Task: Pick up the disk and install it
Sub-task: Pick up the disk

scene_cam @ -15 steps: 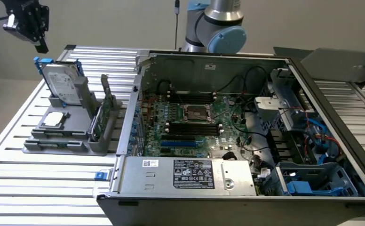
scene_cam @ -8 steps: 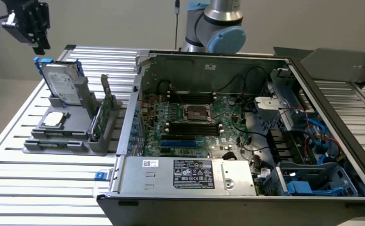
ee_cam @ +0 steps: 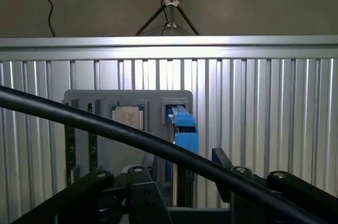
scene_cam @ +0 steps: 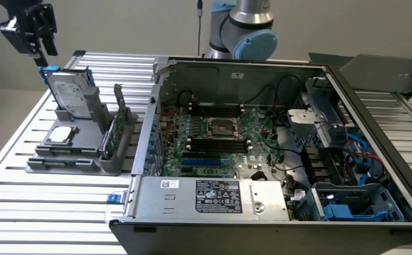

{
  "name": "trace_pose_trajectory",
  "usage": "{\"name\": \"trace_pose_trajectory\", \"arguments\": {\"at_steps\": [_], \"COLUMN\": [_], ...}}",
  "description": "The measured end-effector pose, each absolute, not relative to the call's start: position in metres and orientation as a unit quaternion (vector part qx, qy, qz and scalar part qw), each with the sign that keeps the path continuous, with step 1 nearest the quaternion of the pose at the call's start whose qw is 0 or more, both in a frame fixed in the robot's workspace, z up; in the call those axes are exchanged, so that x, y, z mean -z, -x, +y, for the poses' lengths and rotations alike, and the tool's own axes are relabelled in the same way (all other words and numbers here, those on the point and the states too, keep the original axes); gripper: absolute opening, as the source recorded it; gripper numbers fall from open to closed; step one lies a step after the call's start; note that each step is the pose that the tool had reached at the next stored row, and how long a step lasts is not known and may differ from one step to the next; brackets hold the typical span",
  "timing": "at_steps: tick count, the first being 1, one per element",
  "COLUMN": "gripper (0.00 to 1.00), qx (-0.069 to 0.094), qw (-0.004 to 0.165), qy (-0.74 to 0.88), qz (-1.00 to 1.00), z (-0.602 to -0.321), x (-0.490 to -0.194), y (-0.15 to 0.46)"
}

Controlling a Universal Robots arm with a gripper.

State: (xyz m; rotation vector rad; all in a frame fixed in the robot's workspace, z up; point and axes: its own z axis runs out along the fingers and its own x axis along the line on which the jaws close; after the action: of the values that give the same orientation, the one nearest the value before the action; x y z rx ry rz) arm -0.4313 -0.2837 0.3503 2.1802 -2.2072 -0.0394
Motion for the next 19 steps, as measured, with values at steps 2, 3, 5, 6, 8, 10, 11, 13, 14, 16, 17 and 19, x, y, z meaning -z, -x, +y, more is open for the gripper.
{"name": "trace_pose_trajectory", "arguments": {"at_steps": [2, 3, 5, 6, 8, 10, 11, 13, 14, 16, 17, 19], "gripper": [0.54, 0.54, 0.54, 0.54, 0.54, 0.54, 0.54, 0.54, 0.54, 0.54, 0.54, 0.54], "qx": [0.013, 0.013, 0.013, 0.013, 0.013, 0.012, 0.012, 0.012, 0.012, 0.012, 0.012, 0.012], "qw": [0.019, 0.019, 0.019, 0.020, 0.020, 0.020, 0.020, 0.020, 0.020, 0.020, 0.020, 0.020], "qy": [-0.705, -0.706, -0.708, -0.709, -0.710, -0.711, -0.711, -0.711, -0.712, -0.712, -0.712, -0.712], "qz": [-0.709, -0.708, -0.705, -0.705, -0.704, -0.703, -0.703, -0.702, -0.702, -0.702, -0.702, -0.702], "z": [-0.284, -0.284, -0.284, -0.284, -0.284, -0.284, -0.284, -0.284, -0.284, -0.283, -0.283, -0.282], "x": [-0.347, -0.345, -0.341, -0.339, -0.336, -0.332, -0.330, -0.327, -0.325, -0.321, -0.319, -0.316], "y": [0.431, 0.431, 0.431, 0.431, 0.431, 0.431, 0.431, 0.431, 0.431, 0.432, 0.432, 0.433]}}
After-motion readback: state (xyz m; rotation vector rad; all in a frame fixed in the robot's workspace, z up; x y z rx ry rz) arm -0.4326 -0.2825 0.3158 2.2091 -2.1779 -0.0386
